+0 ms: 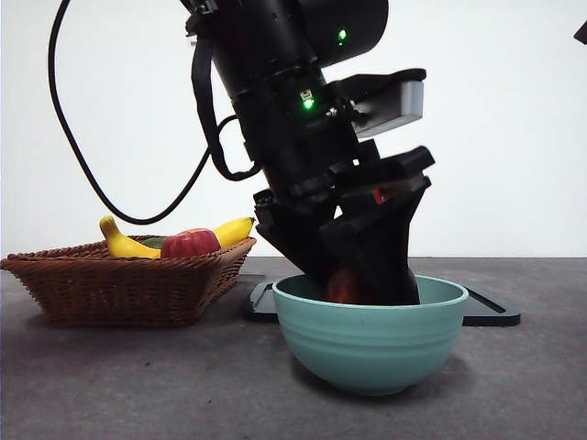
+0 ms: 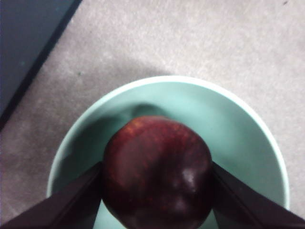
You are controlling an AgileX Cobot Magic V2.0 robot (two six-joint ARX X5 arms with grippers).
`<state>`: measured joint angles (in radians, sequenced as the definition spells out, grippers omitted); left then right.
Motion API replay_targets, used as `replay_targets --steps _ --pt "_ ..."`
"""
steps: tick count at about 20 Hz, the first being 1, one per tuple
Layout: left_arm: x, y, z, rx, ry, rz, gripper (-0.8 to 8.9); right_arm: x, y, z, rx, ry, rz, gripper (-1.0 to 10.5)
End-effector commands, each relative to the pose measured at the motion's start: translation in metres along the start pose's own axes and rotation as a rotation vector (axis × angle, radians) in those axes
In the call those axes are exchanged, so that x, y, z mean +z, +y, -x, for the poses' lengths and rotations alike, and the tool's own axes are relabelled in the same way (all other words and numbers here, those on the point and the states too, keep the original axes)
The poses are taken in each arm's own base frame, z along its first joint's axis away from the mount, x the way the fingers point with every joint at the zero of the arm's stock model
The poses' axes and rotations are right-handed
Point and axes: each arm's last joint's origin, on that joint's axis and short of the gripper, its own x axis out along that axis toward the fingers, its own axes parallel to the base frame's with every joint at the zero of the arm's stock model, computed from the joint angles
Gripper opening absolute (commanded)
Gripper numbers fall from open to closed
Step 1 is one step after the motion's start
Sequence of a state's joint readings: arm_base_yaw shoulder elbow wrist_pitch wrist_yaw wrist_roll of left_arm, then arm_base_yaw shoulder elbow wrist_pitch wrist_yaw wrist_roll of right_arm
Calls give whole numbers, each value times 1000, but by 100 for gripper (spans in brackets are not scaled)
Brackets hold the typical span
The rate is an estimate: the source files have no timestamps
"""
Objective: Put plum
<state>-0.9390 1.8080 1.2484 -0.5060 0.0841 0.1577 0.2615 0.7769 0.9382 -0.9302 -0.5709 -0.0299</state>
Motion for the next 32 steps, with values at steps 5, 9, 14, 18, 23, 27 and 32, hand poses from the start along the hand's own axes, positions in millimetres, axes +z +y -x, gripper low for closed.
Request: replay_targets --steps 5,9,14,18,23,27,32 --pt "2 -7 -15 -19 32 -42 295 5 2 2 0 -17 18 377" --pt "2 -8 -15 -19 29 -43 410 5 2 2 0 -17 19 377" --pt "7 -8 0 -12 -13 -36 409 5 2 2 0 -17 19 377" --pt "16 -6 36 9 -117 -28 409 5 2 2 0 -17 19 377" --pt "17 8 98 56 -278 79 409 5 2 2 0 -17 19 377" --pt "4 25 153 119 -383 158 409 5 2 2 0 -17 19 377" --pt "-28 45 201 128 -420 269 406 5 2 2 0 -17 19 377"
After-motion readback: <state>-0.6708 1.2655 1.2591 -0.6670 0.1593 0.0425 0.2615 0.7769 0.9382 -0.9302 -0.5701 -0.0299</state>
